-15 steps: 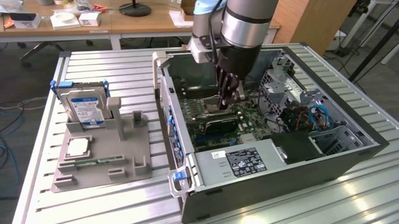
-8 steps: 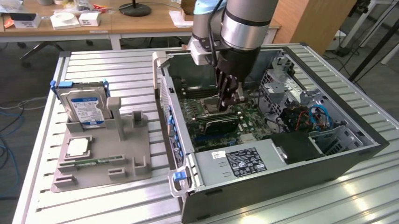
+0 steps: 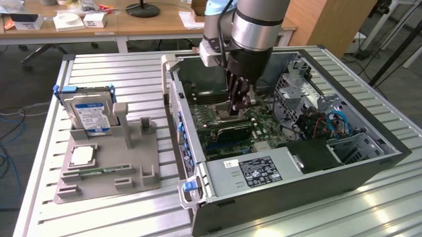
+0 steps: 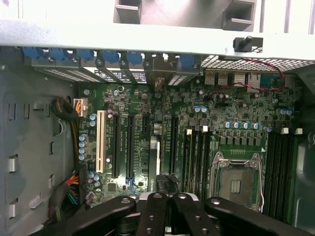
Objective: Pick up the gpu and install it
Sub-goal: 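Press down on the gpu until it lock into place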
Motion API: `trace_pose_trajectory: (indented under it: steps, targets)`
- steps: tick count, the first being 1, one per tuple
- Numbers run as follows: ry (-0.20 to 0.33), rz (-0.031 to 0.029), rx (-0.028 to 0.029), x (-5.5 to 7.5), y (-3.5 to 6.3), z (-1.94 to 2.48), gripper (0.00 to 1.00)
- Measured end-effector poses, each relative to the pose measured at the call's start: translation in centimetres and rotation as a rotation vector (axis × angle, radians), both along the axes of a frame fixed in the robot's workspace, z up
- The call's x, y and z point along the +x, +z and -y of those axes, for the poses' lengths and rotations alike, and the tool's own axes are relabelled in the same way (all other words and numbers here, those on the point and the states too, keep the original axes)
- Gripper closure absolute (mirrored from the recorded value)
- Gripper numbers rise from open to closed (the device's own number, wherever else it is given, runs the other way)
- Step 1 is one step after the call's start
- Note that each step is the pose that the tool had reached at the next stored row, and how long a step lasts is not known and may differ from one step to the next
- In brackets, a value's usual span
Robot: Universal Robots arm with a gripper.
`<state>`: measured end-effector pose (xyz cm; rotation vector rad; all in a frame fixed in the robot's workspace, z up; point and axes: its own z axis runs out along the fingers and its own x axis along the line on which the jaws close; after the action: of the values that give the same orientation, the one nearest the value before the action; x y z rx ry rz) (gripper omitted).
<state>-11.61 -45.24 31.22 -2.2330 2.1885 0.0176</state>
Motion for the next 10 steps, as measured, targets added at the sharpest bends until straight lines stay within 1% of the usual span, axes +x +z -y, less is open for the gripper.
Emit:
trace_pose_trajectory:
  steps: [3,6,10]
  targets:
    - [0.000,-0.0001,-0.0002,-0.07,-0.07,0.11,0.90]
    - [0.000,0.0000,-0.0001,-0.07,-0.12,0.11,0.90]
    - [0.000,-0.0001,-0.0001,-0.07,-0.82,0.11,0.90]
